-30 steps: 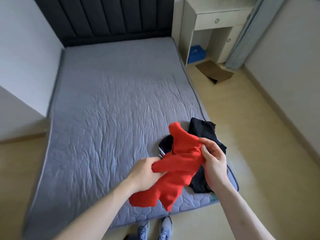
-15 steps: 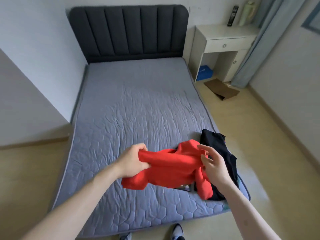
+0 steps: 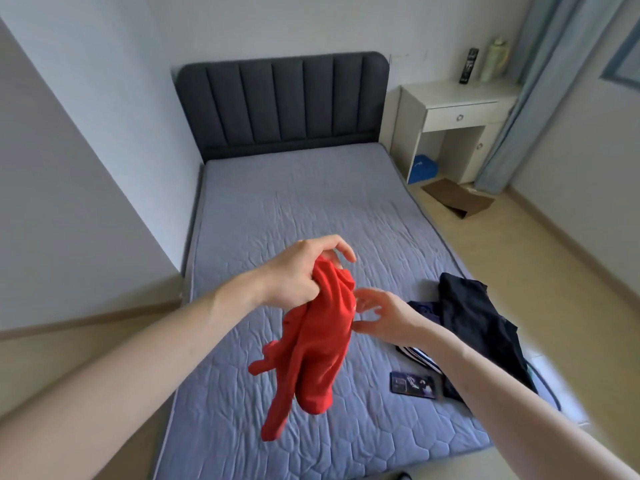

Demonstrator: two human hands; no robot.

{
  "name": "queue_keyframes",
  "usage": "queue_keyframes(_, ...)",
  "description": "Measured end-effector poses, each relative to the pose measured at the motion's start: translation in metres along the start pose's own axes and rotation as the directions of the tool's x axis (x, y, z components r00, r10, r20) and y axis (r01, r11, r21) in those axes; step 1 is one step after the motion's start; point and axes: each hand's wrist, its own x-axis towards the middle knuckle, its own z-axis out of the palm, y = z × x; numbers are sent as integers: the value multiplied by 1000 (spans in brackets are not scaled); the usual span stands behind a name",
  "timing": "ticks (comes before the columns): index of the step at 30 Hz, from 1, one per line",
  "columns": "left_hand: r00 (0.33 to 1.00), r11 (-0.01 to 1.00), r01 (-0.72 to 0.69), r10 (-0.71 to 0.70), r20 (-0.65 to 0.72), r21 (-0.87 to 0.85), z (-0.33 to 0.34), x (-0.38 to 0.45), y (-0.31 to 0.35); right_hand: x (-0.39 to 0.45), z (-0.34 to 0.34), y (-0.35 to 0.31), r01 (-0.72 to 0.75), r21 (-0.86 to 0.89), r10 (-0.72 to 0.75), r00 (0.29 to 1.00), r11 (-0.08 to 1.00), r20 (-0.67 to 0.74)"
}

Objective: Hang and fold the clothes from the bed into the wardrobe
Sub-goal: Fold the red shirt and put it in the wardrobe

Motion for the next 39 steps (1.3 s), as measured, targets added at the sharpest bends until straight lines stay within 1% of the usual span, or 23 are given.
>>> queue_keyframes(2, 1000, 1000, 17, -17, 6, -22, -16, -9, -7, 10, 5, -20, 45, 83, -45, 999, 996, 3)
queue_keyframes(4, 1000, 999, 15, -14, 23, -37, -30, -16, -12, 22, 12, -46, 83, 41, -85, 995, 996, 57)
queue_keyframes(6, 1000, 999, 2, -1, 28, -46, -43, -22, -11, 32, 17, -62, 93, -6, -91, 990, 996, 111)
queue_keyframes(9, 999, 1000, -3, 2, -32, -7, -66, -34, -12, 40, 20, -72, 66, 5, -66, 982, 998, 179)
queue_keyframes(11, 994, 995, 14, -3, -108, 98, -81, -41, -21, 42, 18, -70, 21, -38, -15, 986, 999, 164)
queue_keyframes(12, 989, 984, 49, -23, -149, 174, -88, -44, -29, 42, 15, -66, 9, -87, 4, 990, 996, 144)
queue_keyframes(14, 972, 934, 162, -95, -217, 318, -100, -49, -51, 42, 9, -54, -10, -205, 38, 991, 979, 132)
queue_keyframes(17, 951, 849, 289, -202, -233, 443, -107, -49, -91, 44, -2, -33, -34, -361, 96, 983, 932, 157)
queue_keyframes(18, 942, 828, 325, -239, -238, 456, -107, -48, -104, 48, -7, -27, -52, -382, 115, 983, 923, 143)
queue_keyframes(20, 911, 793, 407, -312, -270, 454, -104, -40, -125, 61, -19, -23, -78, -390, 115, 991, 918, 73)
queue_keyframes(22, 879, 727, 475, -372, -298, 495, -102, -30, -138, 78, -32, -19, -110, -350, 112, 994, 930, -16)
queue_keyframes(23, 870, 701, 492, -381, -312, 516, -103, -23, -145, 88, -40, -18, -146, -323, 132, 989, 935, -65)
queue_keyframes(25, 861, 683, 508, -384, -333, 524, -110, -11, -153, 105, -56, -16, -213, -296, 172, 972, 931, -160)
queue_keyframes(26, 856, 687, 514, -378, -351, 514, -114, -4, -156, 113, -64, -14, -223, -296, 168, 965, 929, -201)
queue_keyframes(28, 852, 708, 506, -322, -413, 491, -126, 8, -161, 127, -77, -16, -215, -309, 129, 952, 926, -278)
queue_keyframes(31, 834, 750, 454, -169, -525, 480, -142, 28, -162, 150, -94, -21, -166, -287, 41, 917, 943, -397)
queue_keyframes(33, 826, 771, 407, -83, -557, 490, -149, 34, -162, 162, -101, -18, -128, -258, -4, 890, 958, -456)
queue_keyframes(35, 815, 784, 368, -13, -579, 500, -149, 34, -164, 167, -102, -13, -91, -199, -18, 874, 976, -485)
queue_keyframes(37, 817, 788, 333, 32, -575, 517, -141, 28, -172, 165, -96, 1, -44, -183, -51, 873, 982, -485)
queue_keyframes(39, 847, 785, 324, 9, -532, 528, -120, 16, -184, 156, -81, 20, -45, -221, -61, 890, 974, -451)
